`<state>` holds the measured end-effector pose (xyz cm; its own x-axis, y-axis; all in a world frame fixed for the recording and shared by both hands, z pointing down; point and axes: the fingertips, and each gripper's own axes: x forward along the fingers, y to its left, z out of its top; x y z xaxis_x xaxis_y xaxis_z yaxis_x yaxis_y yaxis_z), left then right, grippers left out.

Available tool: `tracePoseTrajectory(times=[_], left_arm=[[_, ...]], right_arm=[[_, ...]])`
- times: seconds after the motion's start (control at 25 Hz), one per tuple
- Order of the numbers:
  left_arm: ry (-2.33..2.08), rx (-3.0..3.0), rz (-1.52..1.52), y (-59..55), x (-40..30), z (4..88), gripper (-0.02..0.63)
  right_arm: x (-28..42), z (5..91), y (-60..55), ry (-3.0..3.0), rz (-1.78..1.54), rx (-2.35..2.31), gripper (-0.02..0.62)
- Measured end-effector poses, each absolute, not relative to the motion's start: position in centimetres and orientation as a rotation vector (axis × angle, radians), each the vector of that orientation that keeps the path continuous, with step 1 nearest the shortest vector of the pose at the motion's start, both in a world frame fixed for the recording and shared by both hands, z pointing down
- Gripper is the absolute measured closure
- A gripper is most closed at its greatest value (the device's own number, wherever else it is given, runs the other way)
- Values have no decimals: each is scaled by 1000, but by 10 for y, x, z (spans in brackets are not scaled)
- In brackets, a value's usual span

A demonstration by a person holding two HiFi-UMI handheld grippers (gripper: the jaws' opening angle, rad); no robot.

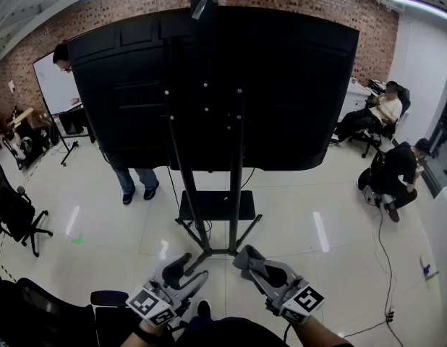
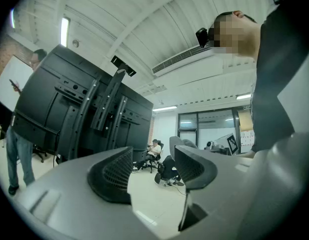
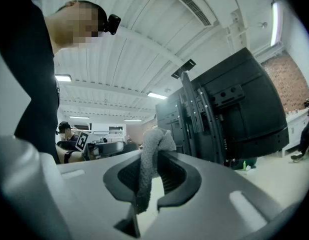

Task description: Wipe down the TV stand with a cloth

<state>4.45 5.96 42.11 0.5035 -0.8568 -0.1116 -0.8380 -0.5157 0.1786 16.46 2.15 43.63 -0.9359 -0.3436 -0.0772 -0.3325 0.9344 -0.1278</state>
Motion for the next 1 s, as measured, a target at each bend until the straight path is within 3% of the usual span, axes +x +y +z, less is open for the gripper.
tracePoseTrajectory(times=[1.0], left_arm=[[-1202, 2816, -320, -95, -83, 401, 324]], right_arm=[[17, 393, -118, 2947, 10, -760, 546]])
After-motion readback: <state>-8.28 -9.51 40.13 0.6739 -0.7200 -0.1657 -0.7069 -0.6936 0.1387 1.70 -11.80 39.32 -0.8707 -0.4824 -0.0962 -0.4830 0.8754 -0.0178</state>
